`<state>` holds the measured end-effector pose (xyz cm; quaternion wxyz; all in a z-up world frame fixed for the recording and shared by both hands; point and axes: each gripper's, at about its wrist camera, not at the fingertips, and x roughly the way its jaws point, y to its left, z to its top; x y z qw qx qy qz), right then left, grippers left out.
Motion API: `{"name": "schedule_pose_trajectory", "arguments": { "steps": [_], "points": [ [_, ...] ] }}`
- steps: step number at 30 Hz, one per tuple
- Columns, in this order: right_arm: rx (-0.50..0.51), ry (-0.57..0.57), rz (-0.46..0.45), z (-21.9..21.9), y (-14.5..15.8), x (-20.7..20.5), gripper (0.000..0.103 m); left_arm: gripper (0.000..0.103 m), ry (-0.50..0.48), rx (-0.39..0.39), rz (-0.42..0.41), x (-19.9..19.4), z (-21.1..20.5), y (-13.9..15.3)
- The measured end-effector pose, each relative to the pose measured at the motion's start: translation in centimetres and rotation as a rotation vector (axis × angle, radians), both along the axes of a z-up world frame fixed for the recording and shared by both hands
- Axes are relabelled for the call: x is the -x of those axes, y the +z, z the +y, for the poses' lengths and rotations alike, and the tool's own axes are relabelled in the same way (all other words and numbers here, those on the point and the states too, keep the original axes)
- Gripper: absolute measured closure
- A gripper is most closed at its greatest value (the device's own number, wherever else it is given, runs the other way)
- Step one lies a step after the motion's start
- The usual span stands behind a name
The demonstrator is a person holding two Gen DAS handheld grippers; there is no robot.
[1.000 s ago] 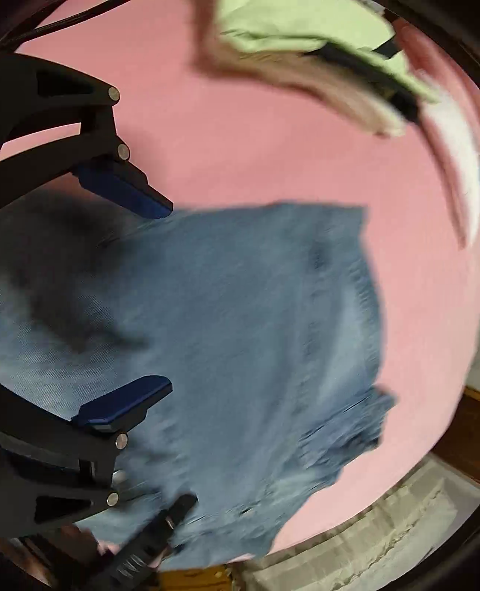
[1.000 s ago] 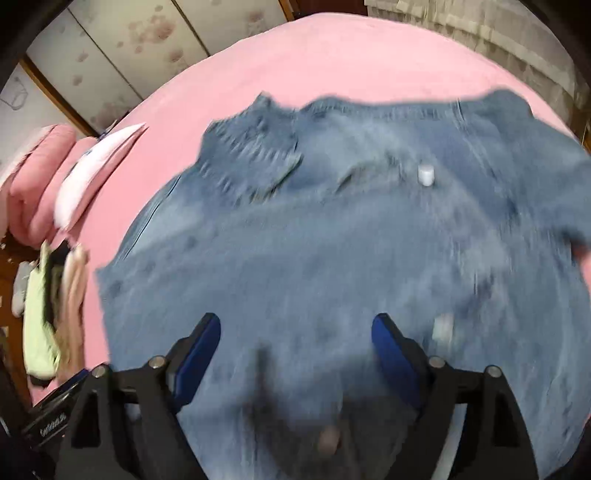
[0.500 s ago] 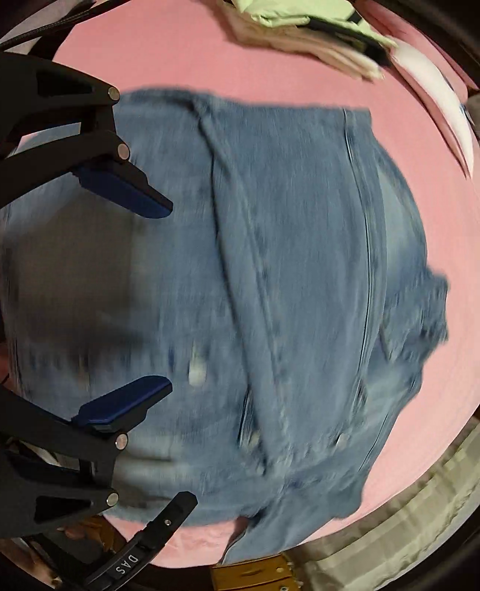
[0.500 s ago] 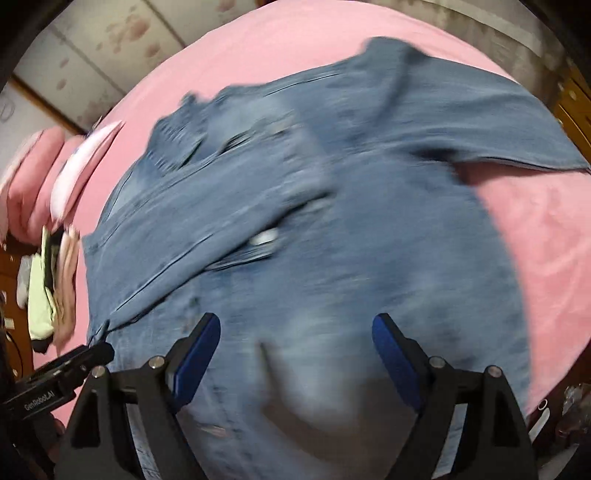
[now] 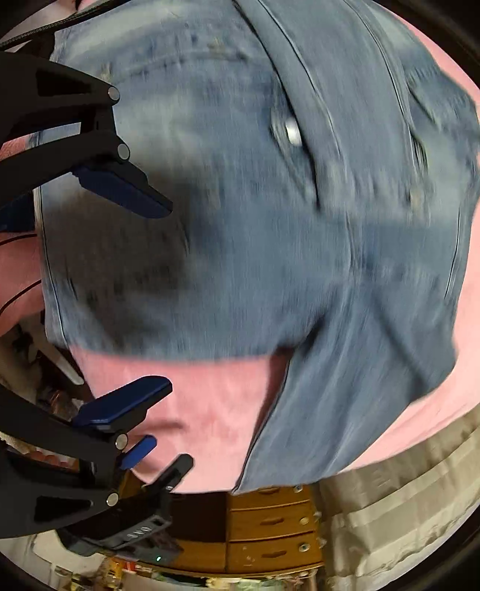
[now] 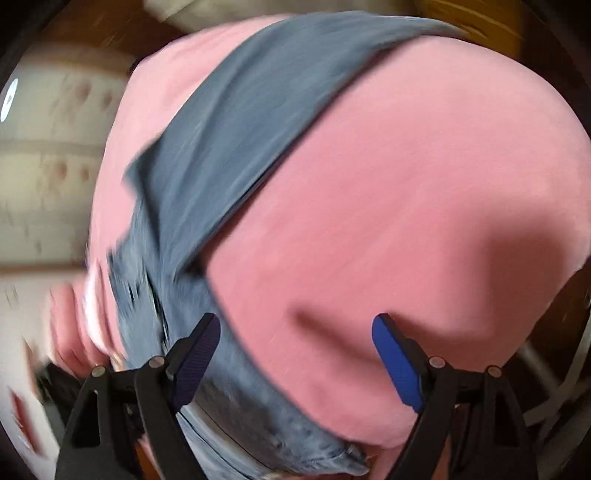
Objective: Fold large clothes
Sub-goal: 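Grasp the other sleeve cuff with the right gripper and lift it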
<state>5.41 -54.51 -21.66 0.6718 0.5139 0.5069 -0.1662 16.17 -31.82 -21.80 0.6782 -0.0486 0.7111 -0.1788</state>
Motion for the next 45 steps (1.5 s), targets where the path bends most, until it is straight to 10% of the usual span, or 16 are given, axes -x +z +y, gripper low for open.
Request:
{"name": "schedule_pose_trajectory", "arguments": {
  "steps": [17,25,34,45],
  "points": [
    [-0.071,-0.317,-0.162,-14.7,-2.4,-3.8,0.024,0.017,0.035,-0.135,-0.015,-3.2,-7.9,-0.5],
    [0.142,-0.325,-0.074,-16.8,-2.7,-7.3,0.092,0.017,0.09,-0.161,-0.089,-5.9,-5.8,1.3],
    [0.465,-0.324,-0.149,-11.9,4.9,-6.6,0.096,0.017,0.172,-0.361,-0.231,-7.0,3.4,2.7],
    [1.041,-0.056,-0.33,4.4,18.4,-11.5,0.096,0.017,0.3,-0.369,-0.234,-5.3,19.4,2.6]
  ]
}}
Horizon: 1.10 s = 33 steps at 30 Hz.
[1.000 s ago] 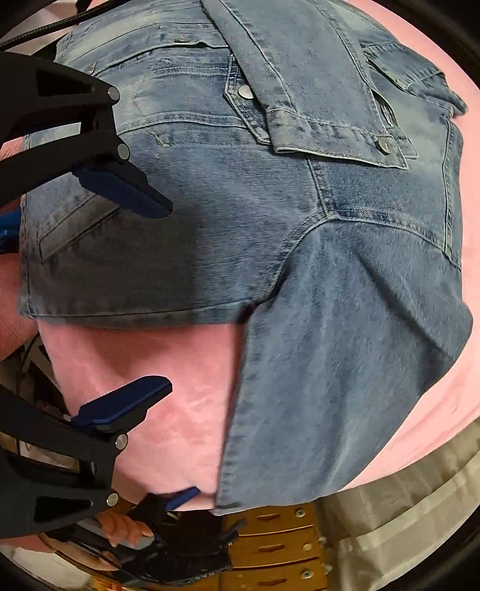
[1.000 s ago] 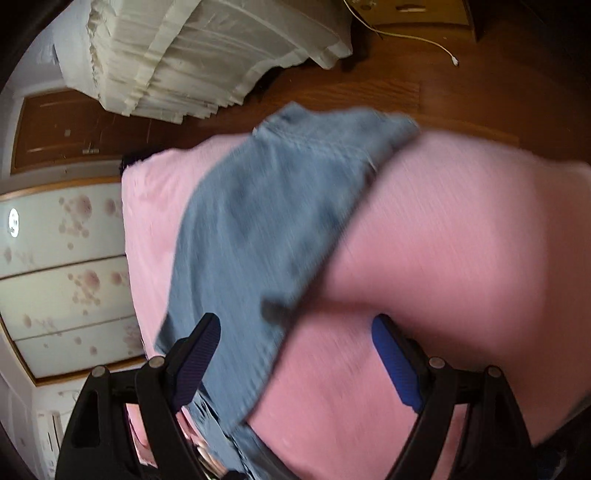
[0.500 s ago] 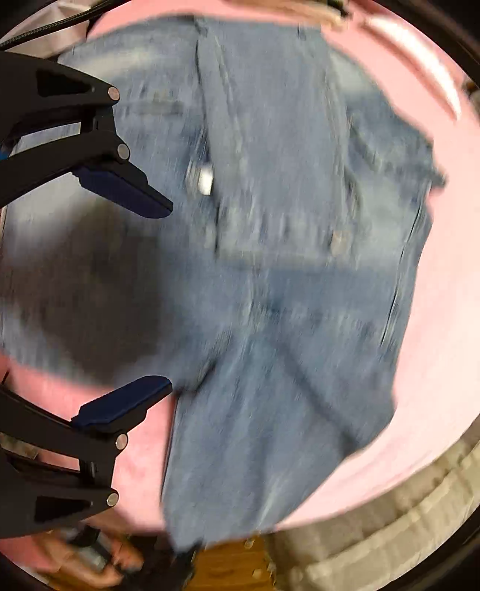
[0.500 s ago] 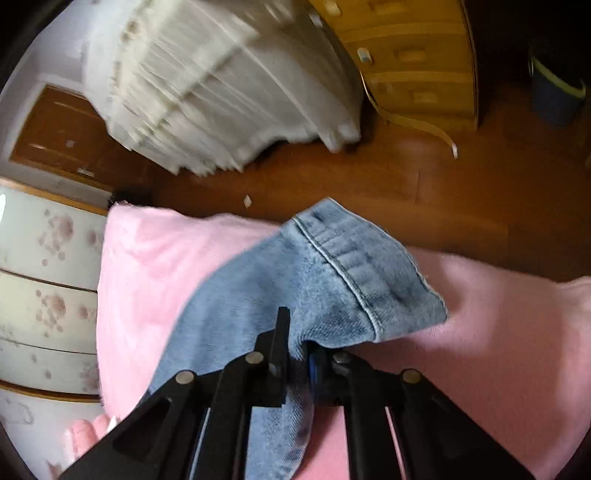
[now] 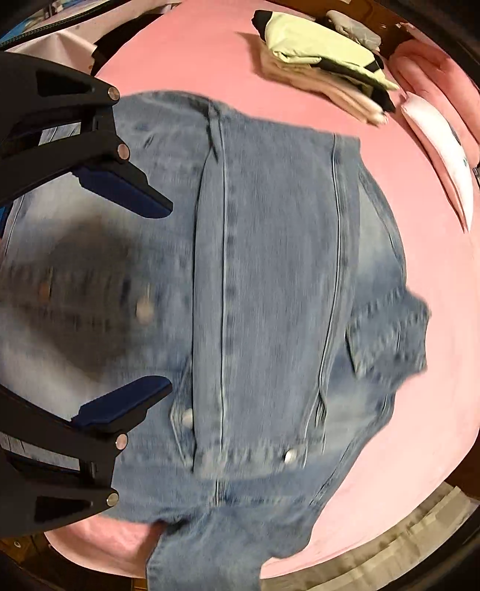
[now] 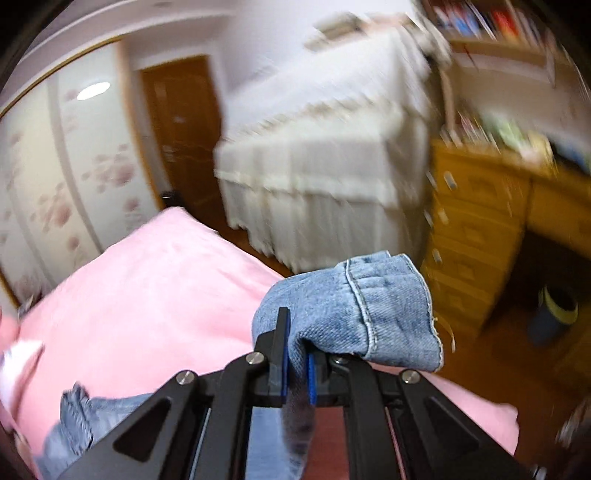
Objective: Fold large clothes
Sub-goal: 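Grasp the other sleeve cuff with the right gripper and lift it, then fold the held sleeve across the jacket front with the right gripper and release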
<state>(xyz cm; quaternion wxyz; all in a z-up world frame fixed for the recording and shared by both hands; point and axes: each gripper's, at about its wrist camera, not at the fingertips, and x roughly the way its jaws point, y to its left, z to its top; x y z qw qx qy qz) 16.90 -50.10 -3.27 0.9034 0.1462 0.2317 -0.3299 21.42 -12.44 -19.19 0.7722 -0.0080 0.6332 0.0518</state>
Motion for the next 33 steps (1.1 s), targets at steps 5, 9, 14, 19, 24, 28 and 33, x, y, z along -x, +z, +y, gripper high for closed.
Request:
{"name": "schedule_pose_trajectory", "arguments": {
  "steps": [5,9,14,19,24,28,33],
  "points": [
    [0.153,0.212,0.002,11.1,1.5,-3.1,0.096,0.017,-0.008,0.022,0.002,0.0,4.9,-0.1],
    [0.231,0.406,0.086,20.5,-2.1,-6.4,0.096,0.017,-0.015,0.048,0.0,-0.1,8.0,-0.2],
    [0.22,0.601,0.33,29.5,-13.1,-9.7,0.096,0.017,-0.002,0.078,0.019,-0.2,11.4,-1.0],
    [0.159,0.658,0.527,32.5,-19.5,-9.9,0.09,0.017,-0.014,0.107,0.028,-0.2,13.6,-1.5],
    [0.057,0.685,0.512,31.8,-19.3,-8.8,0.059,0.017,-0.03,0.16,0.055,-0.9,13.9,-2.5],
    [-0.048,0.676,0.484,30.5,-18.2,-7.2,0.044,0.017,-0.031,0.277,0.068,-1.7,12.5,-3.0],
    [-0.116,0.655,0.465,28.1,-17.1,-4.7,0.044,0.017,-0.022,0.431,0.115,-3.3,8.9,-4.9]
  ]
}}
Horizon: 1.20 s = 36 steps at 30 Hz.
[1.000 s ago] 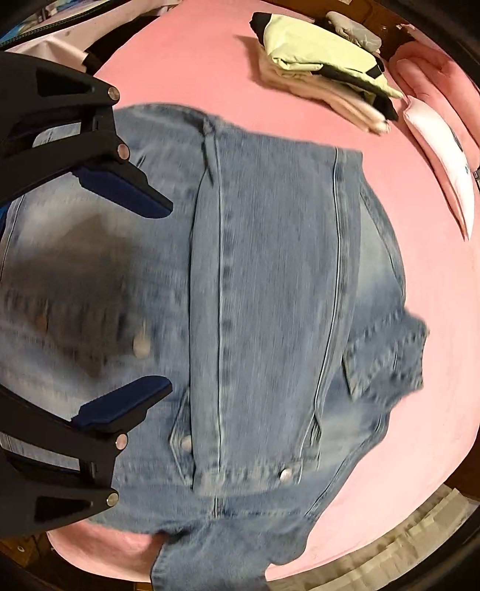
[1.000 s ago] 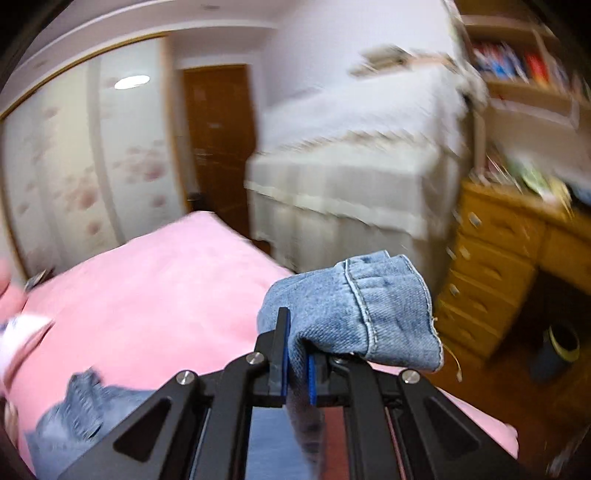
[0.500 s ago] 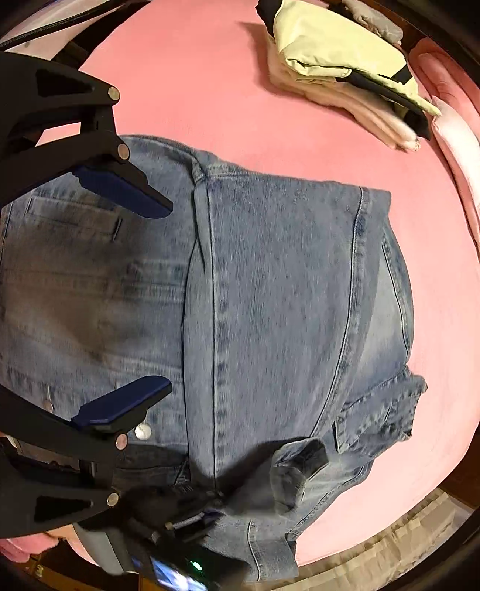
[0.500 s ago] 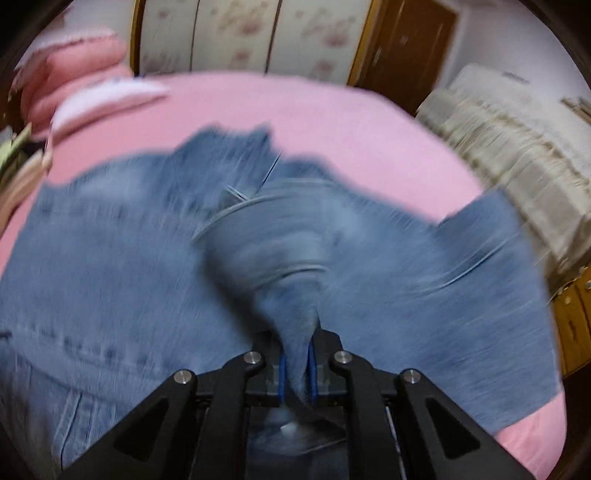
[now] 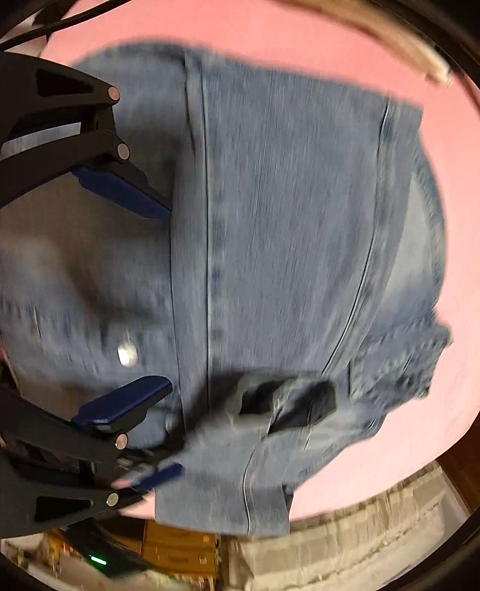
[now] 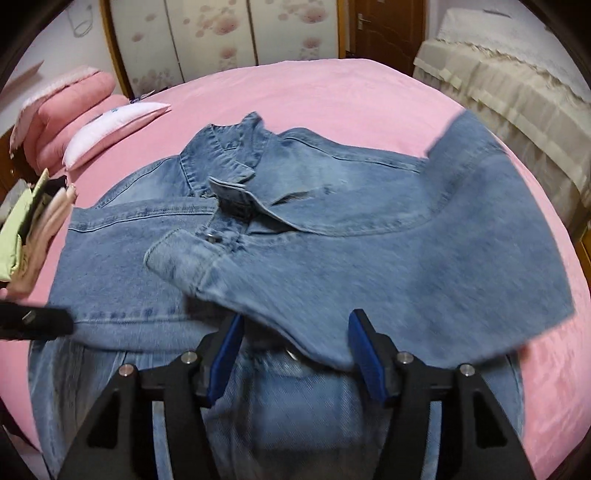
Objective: Fold large clothes
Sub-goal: 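Fold the held sleeve across the jacket front with the right gripper and release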
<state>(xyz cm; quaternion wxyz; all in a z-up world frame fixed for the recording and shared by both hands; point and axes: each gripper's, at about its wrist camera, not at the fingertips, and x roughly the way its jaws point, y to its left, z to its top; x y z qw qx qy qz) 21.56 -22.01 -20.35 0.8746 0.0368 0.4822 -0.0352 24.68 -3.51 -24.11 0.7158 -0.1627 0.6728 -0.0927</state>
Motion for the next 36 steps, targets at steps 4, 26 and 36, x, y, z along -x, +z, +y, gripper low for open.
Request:
{"name": "schedule_pose_trajectory", "arguments": {
  "steps": [4,26,36],
  "points": [
    [0.006,-0.061,0.02,-2.3,0.1,2.5,0.044,0.017,0.024,0.101,0.053,-0.8,-3.0,-1.7],
    [0.057,-0.097,0.105,-15.1,-0.5,4.1,0.043,0.091,0.12,-0.185,-0.122,-2.9,-16.9,-2.2],
    [-0.013,-0.014,0.137,-17.1,-2.9,0.7,0.043,0.097,0.3,-0.024,-0.474,-5.7,-16.7,9.5]
  ]
}}
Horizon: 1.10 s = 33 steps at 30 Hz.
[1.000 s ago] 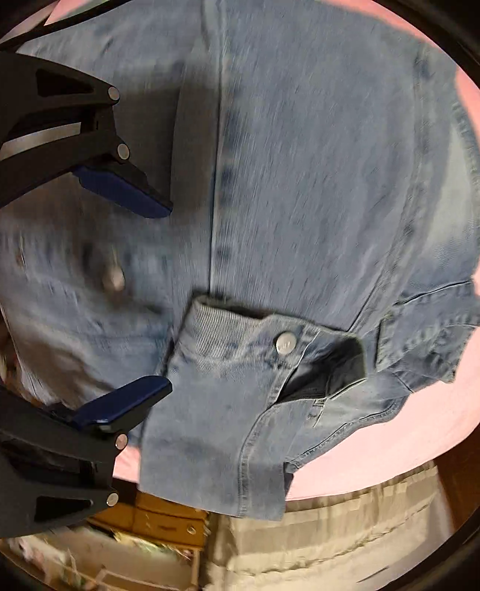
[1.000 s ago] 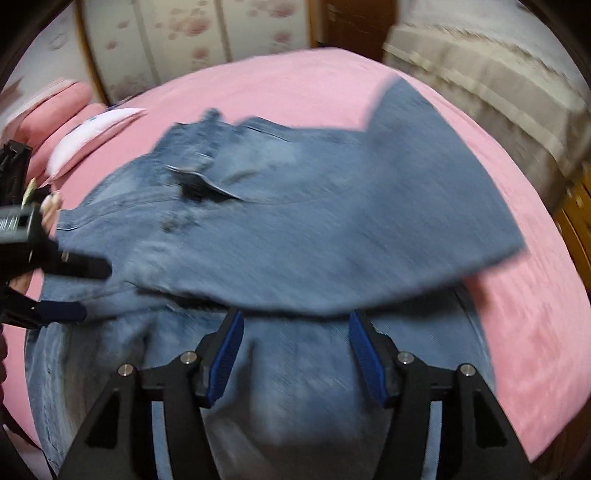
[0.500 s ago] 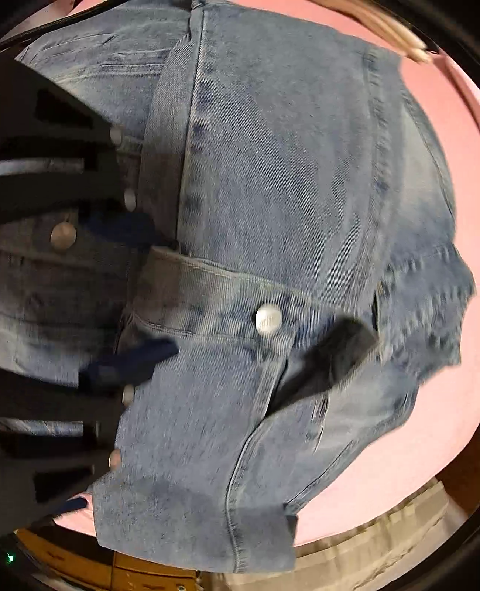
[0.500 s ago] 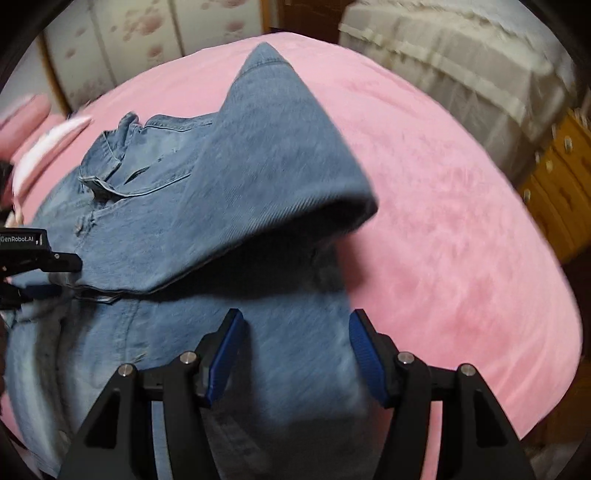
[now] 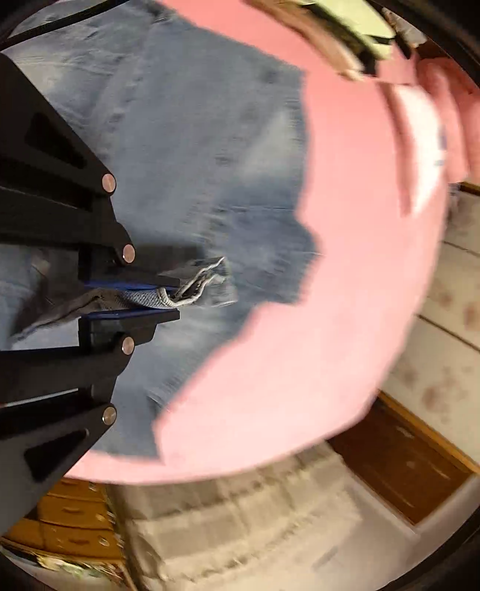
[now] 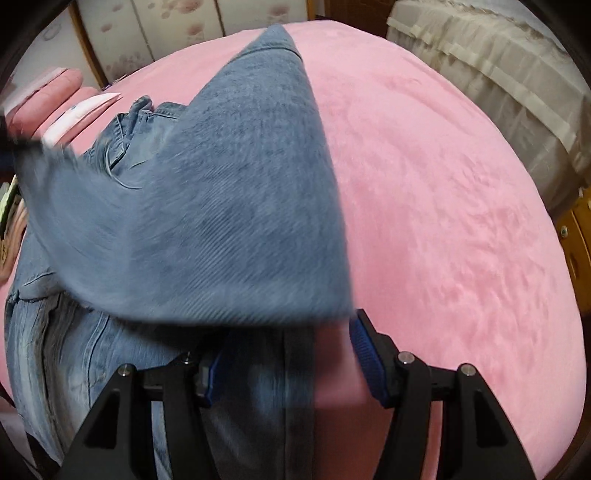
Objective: Fold large clothes
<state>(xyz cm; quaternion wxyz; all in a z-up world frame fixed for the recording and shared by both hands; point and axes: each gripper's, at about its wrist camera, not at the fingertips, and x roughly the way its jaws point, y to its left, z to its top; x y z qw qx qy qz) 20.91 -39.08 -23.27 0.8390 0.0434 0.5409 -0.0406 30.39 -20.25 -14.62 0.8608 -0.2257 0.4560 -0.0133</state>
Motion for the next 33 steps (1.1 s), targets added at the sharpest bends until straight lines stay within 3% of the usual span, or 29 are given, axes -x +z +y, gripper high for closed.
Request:
{"name": "schedule_pose_trajectory", "arguments": {
  "steps": [5,8,12,14,18,21,24,27,28,29,31,33],
  "points": [
    [0.006,0.018,-0.033,0.1,0.2,-1.9,0.043,0.098,0.119,0.024,-0.142,-0.9,5.4,5.3],
    [0.007,0.044,-0.05,0.5,0.2,-2.6,0.043,0.098,0.182,-0.072,-0.129,-0.4,8.6,5.0],
    [0.052,0.069,-0.053,0.9,0.0,-2.1,0.043,0.099,0.247,-0.183,0.004,0.8,12.2,0.1],
    [0.06,0.07,-0.058,1.0,0.0,-1.9,0.043,0.099,0.264,-0.235,0.169,1.6,13.9,-4.4],
    [0.058,0.081,-0.036,1.1,0.1,-1.7,0.043,0.099,0.264,-0.107,0.364,4.0,15.1,-9.8],
    [0.05,0.111,-0.015,1.3,0.5,-1.5,0.043,0.084,0.266,-0.035,0.389,4.9,15.3,-11.2],
    [0.024,0.133,0.001,1.4,0.9,-1.1,0.043,0.068,0.246,-0.012,0.391,4.9,15.1,-11.6],
    [-0.015,0.159,0.001,1.6,1.8,-0.6,0.043,0.031,0.219,0.018,0.399,3.9,15.4,-12.0],
    [-0.01,0.17,-0.007,1.8,2.2,-0.4,0.043,0.007,0.207,0.021,0.403,3.6,15.5,-12.0],
    [0.007,0.184,-0.016,2.1,2.5,-0.3,0.043,0.001,0.202,-0.002,0.413,3.4,15.4,-12.2],
    [0.039,0.21,-0.018,2.6,2.7,-0.2,0.043,0.001,0.187,-0.037,0.427,3.4,15.3,-12.5],
    [0.041,0.217,-0.016,2.9,2.7,-0.3,0.043,0.001,0.177,-0.017,0.452,3.7,15.3,-13.5]
  ]
}}
